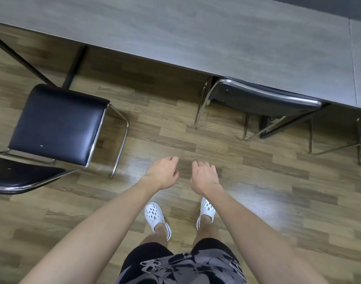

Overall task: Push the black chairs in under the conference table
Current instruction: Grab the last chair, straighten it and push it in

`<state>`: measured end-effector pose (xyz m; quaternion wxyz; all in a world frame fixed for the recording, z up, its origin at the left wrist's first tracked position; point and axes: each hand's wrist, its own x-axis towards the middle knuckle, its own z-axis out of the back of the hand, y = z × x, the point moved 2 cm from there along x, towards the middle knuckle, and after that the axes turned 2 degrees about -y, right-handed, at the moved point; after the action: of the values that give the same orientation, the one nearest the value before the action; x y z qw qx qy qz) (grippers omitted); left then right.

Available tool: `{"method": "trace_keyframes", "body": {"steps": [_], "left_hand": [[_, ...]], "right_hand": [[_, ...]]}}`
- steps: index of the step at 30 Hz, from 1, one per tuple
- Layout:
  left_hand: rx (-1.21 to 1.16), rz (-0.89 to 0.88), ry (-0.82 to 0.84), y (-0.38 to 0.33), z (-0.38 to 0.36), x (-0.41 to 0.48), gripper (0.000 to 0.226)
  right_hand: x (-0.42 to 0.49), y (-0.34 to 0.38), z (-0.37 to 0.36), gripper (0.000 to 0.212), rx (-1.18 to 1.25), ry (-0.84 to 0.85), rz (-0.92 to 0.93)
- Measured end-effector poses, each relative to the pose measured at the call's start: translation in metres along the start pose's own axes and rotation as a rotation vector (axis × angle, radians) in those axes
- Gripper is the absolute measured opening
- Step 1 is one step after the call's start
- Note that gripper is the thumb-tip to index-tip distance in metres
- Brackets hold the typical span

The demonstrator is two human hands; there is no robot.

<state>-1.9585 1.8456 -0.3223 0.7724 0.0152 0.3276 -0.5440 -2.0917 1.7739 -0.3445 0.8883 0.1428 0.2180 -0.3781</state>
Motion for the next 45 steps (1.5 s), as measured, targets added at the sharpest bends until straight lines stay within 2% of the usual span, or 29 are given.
{"method": "trace_keyframes", "body": {"steps": [4,10,23,29,36,45], "left_hand": [[-0.028,-0.001,-0.026,0.042,0.005,-0.017,0.034],[-0.048,0.035,-0.020,0.083,0.002,-0.037,0.035],[-0.066,0.121,0.012,0.094,0.014,-0.038,0.036],[-0.038,0.204,-0.001,0.096,0.027,-0.030,0.036],[-0.023,0.205,-0.002,0.112,0.033,-0.022,0.039],[-0.027,0.153,0.007,0.165,0.043,-0.020,0.038]], "right_hand": [[0.003,0.051,-0.006,0.028,0.016,-0.010,0.014],[0.003,0.092,-0.012,0.031,-0.016,0.005,0.048],[0.023,0.108,0.000,0.034,-0.044,0.044,0.125],[0.047,0.105,0.013,0.033,-0.130,0.039,0.193],[0.064,0.118,0.016,0.033,-0.125,0.038,0.230],[0.078,0.148,0.005,0.036,-0.045,0.065,0.080]]}}
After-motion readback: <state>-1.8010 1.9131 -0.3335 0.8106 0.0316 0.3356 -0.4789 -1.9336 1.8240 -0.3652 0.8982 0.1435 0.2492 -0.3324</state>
